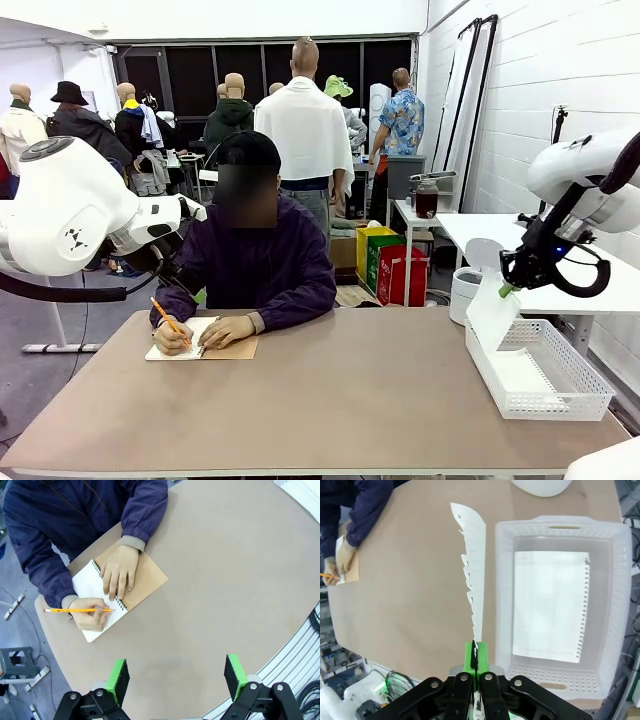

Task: Sort the paper based on its condition.
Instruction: If a person hands you a paper, place it in the Organizing basket , and if it's crumpled, put it in the Trash can.

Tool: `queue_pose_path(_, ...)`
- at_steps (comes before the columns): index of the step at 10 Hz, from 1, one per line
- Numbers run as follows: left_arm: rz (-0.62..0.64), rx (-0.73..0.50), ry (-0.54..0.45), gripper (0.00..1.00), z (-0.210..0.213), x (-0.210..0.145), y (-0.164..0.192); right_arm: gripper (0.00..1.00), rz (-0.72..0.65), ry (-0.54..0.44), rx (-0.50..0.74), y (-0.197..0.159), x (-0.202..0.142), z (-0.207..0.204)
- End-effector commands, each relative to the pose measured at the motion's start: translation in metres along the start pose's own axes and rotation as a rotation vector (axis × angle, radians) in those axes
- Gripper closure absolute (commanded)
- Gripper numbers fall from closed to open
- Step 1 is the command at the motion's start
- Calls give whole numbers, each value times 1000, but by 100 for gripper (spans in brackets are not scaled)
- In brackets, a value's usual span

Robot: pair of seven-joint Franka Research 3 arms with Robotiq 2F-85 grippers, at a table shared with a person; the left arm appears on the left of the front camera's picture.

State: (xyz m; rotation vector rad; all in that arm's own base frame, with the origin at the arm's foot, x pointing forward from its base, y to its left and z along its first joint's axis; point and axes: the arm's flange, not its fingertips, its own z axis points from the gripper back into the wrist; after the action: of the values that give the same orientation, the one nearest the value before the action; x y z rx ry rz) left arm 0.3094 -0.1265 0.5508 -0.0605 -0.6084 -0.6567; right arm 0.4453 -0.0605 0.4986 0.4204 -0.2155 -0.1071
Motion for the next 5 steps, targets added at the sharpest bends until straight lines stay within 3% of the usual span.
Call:
queue_pose_path(1,3,-3,3,0,0,-1,1,100,1,-18,-25,-19,-4,-9)
queue_pose_path(5,3,-3,3,0,0,-1,1,100,18,-19,22,-46,2,-29)
